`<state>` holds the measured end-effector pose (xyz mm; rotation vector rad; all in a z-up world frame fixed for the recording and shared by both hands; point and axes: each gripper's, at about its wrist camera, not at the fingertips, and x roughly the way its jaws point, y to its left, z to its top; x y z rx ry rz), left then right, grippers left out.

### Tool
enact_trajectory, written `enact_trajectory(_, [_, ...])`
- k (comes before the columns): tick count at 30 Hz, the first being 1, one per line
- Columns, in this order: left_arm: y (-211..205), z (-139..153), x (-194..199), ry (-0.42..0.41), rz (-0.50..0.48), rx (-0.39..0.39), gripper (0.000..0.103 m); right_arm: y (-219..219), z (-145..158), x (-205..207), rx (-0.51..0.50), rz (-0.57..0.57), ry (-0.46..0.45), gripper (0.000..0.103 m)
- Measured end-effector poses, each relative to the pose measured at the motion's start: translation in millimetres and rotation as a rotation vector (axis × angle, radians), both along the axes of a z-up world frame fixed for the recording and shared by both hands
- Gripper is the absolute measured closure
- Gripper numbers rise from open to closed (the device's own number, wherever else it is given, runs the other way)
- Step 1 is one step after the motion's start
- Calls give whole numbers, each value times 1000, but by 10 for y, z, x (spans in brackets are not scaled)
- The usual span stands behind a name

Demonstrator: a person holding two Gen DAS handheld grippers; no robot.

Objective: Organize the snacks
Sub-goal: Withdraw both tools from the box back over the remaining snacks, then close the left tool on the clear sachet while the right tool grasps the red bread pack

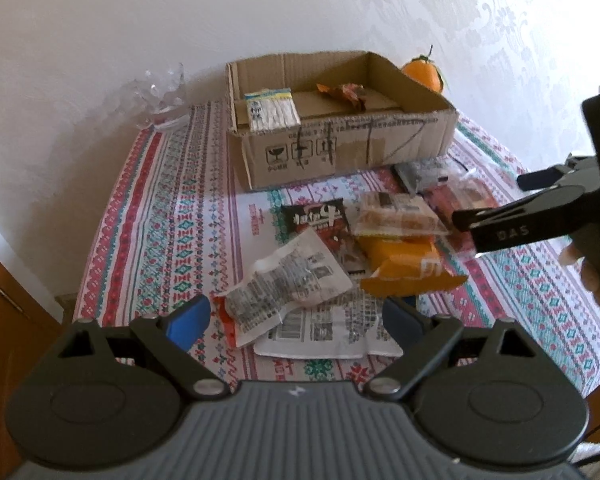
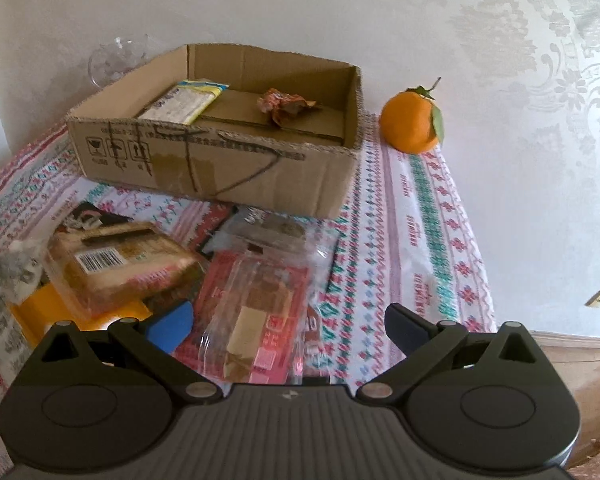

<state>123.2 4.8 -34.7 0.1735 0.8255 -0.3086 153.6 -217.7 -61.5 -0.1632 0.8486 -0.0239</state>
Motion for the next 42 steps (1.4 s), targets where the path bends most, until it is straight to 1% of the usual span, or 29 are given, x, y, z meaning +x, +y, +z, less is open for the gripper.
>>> enact_trajectory(4, [-10,-67,24,22,-9,4,10,-85,-7,-72,4,-7,-5,0])
enact_trajectory(10, [90,-123,165,25,8,-9,10,-119,-16,-96,18,-3,-10,0])
enact_trajectory(16, [162,-227,373,41,11,41,10,-111,-26,-101,22,7,-10,0])
enact_trajectory(19, [157,-300,446,51,-14,56,10,-132,-30,-93,40,3,-6,0])
enact_trajectory(22, [193,-311,514,44,5,71,10,-130,-31,-85,43,4,-3,0])
enact_trajectory(24, [260,-324,565,39,41,94,10,-125,-34,-82,41,7,-2,0])
enact_trajectory(27, [368,-326,621,48,64,84,10,-126,-47,-67,45,14,4,0])
enact_trajectory(30, [394,-333,641,51,42,81,10,-111,-72,-50,40,22,10,0])
enact_trajectory(33, [345,-338,673,37,13,82,10,-97,-83,-33,35,28,10,0])
enact_trajectory(37, [298,-355,749,41,-4,40,13,-90,-83,-32,30,32,7,0])
enact_trajectory(39, [297,-368,764,51,-5,11,18,-92,-76,-36,27,35,7,0])
enact_trajectory(41, [318,-374,773,69,-6,-31,31,-88,-66,-48,23,42,2,0])
enact_trajectory(42, [335,-375,785,84,-7,-61,34,-88,-59,-55,22,46,-2,0])
